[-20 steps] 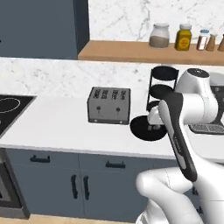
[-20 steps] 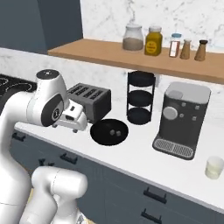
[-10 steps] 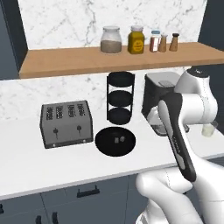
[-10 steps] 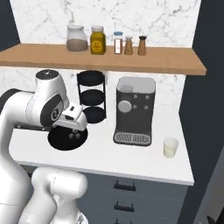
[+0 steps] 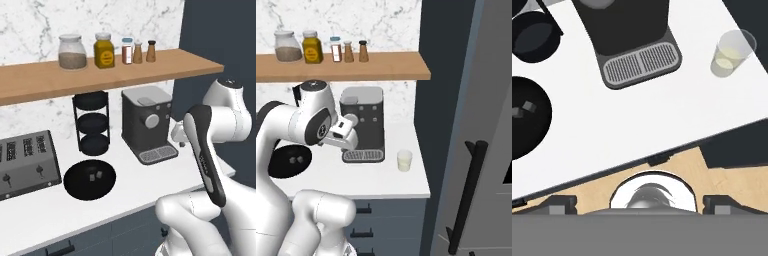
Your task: Grab a lemon wedge from the fridge and one ice cube from the ice bowl, and put them in the glass of lemonade.
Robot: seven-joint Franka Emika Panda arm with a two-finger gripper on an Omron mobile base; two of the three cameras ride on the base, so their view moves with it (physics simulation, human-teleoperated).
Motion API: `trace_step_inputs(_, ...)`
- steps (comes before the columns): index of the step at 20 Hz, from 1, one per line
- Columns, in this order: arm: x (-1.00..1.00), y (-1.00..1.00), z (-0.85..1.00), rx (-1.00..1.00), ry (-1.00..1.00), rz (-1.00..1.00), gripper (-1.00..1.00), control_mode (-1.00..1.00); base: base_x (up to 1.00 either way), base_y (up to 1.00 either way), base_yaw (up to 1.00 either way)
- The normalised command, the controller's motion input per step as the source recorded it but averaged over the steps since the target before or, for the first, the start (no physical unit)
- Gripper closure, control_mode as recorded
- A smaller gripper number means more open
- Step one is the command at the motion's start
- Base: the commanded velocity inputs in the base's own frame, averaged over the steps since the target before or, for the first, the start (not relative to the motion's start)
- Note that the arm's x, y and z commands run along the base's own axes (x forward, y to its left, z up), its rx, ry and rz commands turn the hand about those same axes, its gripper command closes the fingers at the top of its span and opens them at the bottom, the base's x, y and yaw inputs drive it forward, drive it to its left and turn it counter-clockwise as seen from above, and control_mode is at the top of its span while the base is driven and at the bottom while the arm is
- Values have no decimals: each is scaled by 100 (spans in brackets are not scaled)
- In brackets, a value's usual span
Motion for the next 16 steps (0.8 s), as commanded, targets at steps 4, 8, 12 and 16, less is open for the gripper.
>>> trace_step_inputs(4, 0, 0, 0, 0, 0, 0, -100, 100, 42, 37, -10)
trace_step_inputs(8, 2, 0, 0, 0, 0, 0, -100, -100, 27, 27, -7)
trace_step_inputs(12, 0, 0, 0, 0, 0, 0, -100, -100, 0, 0, 0)
trace_step_inputs(16, 2, 3, -7, 0, 0, 0, -100, -100, 0, 0, 0)
